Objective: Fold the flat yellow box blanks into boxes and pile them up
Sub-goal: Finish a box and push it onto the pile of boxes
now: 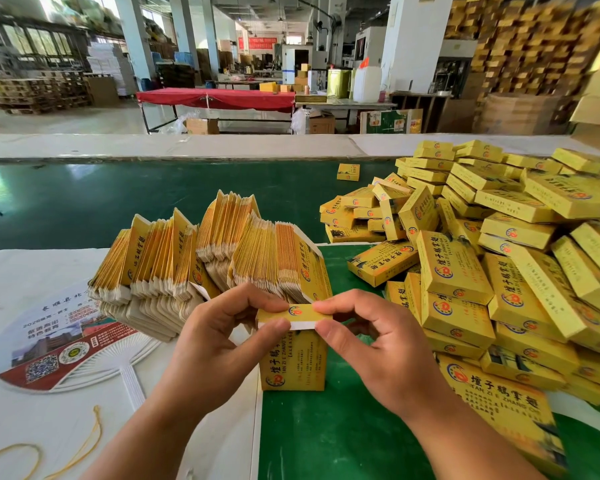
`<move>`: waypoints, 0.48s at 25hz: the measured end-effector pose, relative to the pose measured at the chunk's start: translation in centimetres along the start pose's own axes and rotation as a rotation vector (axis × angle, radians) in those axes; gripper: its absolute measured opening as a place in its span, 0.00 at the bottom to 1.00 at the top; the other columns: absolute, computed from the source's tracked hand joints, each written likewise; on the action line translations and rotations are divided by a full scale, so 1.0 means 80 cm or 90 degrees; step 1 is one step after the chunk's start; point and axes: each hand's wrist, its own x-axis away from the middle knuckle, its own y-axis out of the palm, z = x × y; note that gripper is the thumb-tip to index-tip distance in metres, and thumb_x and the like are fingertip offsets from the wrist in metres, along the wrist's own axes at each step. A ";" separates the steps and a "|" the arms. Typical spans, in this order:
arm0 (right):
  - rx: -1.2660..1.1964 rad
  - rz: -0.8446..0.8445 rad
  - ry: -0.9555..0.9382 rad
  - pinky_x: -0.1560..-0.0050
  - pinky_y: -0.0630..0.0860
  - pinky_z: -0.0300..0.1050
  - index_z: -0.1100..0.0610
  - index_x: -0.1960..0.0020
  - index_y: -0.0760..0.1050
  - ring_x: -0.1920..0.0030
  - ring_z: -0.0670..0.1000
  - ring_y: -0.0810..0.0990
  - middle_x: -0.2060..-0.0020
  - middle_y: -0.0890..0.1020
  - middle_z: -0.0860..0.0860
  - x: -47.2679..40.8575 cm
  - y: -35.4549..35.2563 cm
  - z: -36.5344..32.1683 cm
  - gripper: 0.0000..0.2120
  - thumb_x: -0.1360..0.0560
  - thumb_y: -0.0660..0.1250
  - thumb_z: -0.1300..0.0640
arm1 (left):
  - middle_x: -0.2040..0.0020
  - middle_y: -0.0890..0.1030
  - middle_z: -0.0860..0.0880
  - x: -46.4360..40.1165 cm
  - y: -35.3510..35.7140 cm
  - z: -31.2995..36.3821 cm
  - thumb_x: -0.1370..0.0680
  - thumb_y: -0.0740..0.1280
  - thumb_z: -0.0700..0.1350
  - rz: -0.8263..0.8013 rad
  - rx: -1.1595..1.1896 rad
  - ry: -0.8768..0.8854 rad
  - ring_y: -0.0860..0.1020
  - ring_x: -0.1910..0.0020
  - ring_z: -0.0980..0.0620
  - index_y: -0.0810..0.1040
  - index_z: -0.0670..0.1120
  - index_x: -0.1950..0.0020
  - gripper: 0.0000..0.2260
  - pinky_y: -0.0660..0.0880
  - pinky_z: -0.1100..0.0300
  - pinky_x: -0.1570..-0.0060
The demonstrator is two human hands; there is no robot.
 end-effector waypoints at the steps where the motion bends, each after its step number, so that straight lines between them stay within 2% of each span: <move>1: 0.004 0.003 0.005 0.60 0.78 0.34 0.50 0.48 0.83 0.56 0.45 0.83 0.57 0.84 0.43 0.000 0.000 0.000 0.11 0.26 0.70 0.46 | 0.53 0.84 0.49 0.000 0.000 0.000 0.28 0.71 0.61 -0.001 -0.007 -0.002 0.81 0.54 0.46 0.82 0.54 0.52 0.13 0.79 0.41 0.58; 6: 0.044 0.017 -0.013 0.63 0.74 0.29 0.53 0.50 0.82 0.61 0.43 0.81 0.61 0.82 0.42 -0.001 0.004 0.001 0.07 0.27 0.71 0.54 | 0.56 0.83 0.52 -0.002 0.000 0.001 0.29 0.71 0.55 0.002 -0.037 0.000 0.81 0.57 0.50 0.81 0.56 0.53 0.07 0.80 0.48 0.60; 9: 0.063 0.038 -0.034 0.62 0.74 0.29 0.55 0.50 0.82 0.60 0.43 0.81 0.61 0.83 0.44 0.000 0.008 -0.001 0.06 0.26 0.70 0.56 | 0.56 0.83 0.54 -0.001 0.003 0.005 0.28 0.71 0.54 0.018 -0.067 0.010 0.81 0.56 0.51 0.80 0.56 0.51 0.08 0.80 0.53 0.60; 12: 0.030 0.077 -0.016 0.64 0.76 0.32 0.55 0.51 0.82 0.61 0.44 0.82 0.62 0.83 0.43 0.003 0.011 -0.002 0.06 0.26 0.71 0.54 | 0.53 0.83 0.58 0.002 0.014 0.009 0.27 0.72 0.54 0.081 -0.142 0.011 0.82 0.54 0.54 0.77 0.56 0.46 0.12 0.80 0.59 0.57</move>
